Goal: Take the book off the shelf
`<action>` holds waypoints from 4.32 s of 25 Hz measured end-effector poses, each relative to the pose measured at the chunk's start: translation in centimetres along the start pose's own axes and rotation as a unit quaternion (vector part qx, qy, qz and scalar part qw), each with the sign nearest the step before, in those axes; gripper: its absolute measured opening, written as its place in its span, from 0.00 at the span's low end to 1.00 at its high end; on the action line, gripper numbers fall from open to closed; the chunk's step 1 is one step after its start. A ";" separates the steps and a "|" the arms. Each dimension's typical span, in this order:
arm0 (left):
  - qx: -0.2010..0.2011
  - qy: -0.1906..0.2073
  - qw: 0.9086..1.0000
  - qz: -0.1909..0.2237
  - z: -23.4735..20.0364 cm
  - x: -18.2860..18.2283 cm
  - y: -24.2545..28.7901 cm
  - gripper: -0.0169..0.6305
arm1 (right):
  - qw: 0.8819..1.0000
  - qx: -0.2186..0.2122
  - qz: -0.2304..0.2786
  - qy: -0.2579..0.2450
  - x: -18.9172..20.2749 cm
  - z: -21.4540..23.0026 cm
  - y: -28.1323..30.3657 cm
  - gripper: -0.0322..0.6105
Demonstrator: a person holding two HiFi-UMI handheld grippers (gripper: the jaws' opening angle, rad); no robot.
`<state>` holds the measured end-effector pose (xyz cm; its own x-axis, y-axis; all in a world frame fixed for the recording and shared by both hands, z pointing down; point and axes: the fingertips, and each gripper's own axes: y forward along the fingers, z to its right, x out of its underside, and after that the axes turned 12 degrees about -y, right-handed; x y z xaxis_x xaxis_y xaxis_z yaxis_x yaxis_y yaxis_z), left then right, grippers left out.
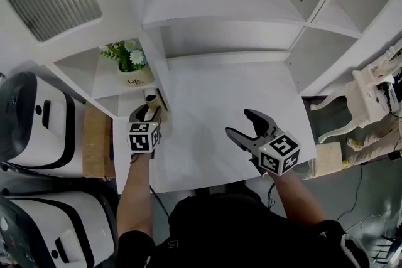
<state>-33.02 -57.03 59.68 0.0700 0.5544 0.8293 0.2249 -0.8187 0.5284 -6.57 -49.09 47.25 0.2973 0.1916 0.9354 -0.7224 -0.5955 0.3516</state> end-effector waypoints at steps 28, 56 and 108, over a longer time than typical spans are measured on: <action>-0.106 0.002 0.994 0.034 -2.3 0.6 2.5 0.42 | 0.998 0.055 -0.028 0.028 1.6 0.9 -1.9 0.59; -0.097 -0.046 0.994 -0.001 -0.3 4.5 -1.9 0.36 | 0.998 0.043 -0.007 0.041 2.4 -0.9 -6.8 0.59; 0.201 0.104 0.973 0.038 38.2 -0.1 -13.3 0.36 | 0.974 0.206 0.064 0.068 8.2 3.3 -33.0 0.36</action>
<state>1.11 -40.44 45.62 -0.0882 0.4184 0.9040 0.5923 -0.7076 0.3853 21.78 -30.39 43.18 0.1150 0.1798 0.9770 -0.4286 -0.8783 0.2121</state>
